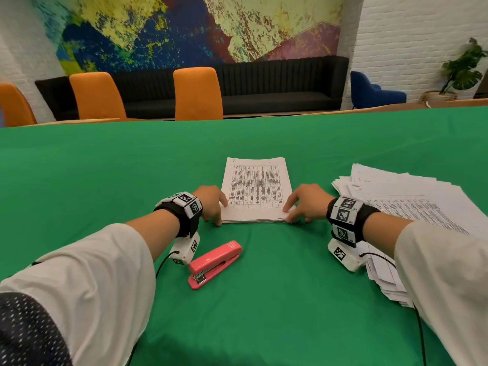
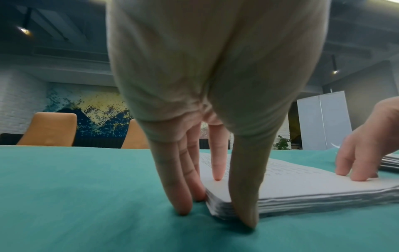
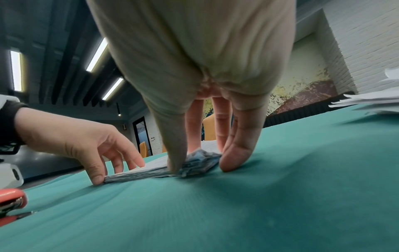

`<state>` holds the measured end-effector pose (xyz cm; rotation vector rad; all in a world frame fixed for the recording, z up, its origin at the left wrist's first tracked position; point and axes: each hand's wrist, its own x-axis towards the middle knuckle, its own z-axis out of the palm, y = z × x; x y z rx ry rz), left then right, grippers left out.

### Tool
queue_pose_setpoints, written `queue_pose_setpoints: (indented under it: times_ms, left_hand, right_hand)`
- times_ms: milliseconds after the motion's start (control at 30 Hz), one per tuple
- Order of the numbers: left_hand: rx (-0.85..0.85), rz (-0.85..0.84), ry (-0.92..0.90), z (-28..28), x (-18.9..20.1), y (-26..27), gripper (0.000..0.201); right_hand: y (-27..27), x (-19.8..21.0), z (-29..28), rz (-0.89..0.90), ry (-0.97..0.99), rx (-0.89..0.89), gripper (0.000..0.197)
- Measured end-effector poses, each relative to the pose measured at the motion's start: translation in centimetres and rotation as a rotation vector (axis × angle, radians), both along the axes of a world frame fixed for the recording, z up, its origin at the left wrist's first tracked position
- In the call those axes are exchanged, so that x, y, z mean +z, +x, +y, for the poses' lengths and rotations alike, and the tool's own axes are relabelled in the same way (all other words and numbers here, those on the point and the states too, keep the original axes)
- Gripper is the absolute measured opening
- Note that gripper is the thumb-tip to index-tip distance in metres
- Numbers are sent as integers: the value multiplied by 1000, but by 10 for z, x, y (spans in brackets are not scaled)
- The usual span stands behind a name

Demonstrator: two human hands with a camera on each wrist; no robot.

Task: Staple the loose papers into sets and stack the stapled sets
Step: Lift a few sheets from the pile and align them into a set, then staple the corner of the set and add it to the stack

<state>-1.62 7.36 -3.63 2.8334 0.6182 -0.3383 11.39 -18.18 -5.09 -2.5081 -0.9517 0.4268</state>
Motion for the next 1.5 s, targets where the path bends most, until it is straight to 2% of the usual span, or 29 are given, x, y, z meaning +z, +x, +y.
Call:
queue_pose_setpoints:
  times_ms: [467, 767, 833, 933, 1033, 1067, 1133, 1200, 1267, 1300, 1400, 1500]
  left_hand:
    - [10, -48, 26, -1, 0, -3, 37]
    - [-2, -62, 39, -6, -1, -6, 32]
    - [-7, -47, 27, -4, -1, -7, 32]
    - [-19, -99, 7, 0, 8, -10, 26]
    - [-16, -176, -52, -1, 30, -20, 35]
    - [-34, -122, -95, -6, 39, -26, 40]
    - [-104, 100, -173, -20, 51, -39, 47]
    - [-171, 339, -177, -36, 52, -54, 51]
    - [-260, 440, -39, -53, 42, -65, 49]
    - [-314, 425, 71, -60, 35, -69, 44]
    - [-466, 265, 275, -82, 25, -79, 30]
    - [-644, 170, 264, -92, 21, -87, 23]
  right_hand:
    - [-6, 0, 6, -74, -43, 16, 13]
    - [-10, 0, 8, -114, -52, 17, 12]
    - [-11, 0, 6, -124, -63, 42, 21]
    - [-7, 1, -10, -148, -19, 51, 51]
    - [19, 12, -44, -259, 69, -107, 75]
    - [32, 15, -59, -289, 23, -184, 83]
    - [51, 18, -90, -280, -205, -319, 99]
    - [60, 15, -119, -135, -424, -351, 112]
    - [52, 8, -139, 8, -555, -271, 128]
    - [44, 6, -146, 28, -582, -220, 128]
    - [3, 7, -158, -48, -598, -7, 106]
    - [-53, 21, -164, -91, -601, 210, 93]
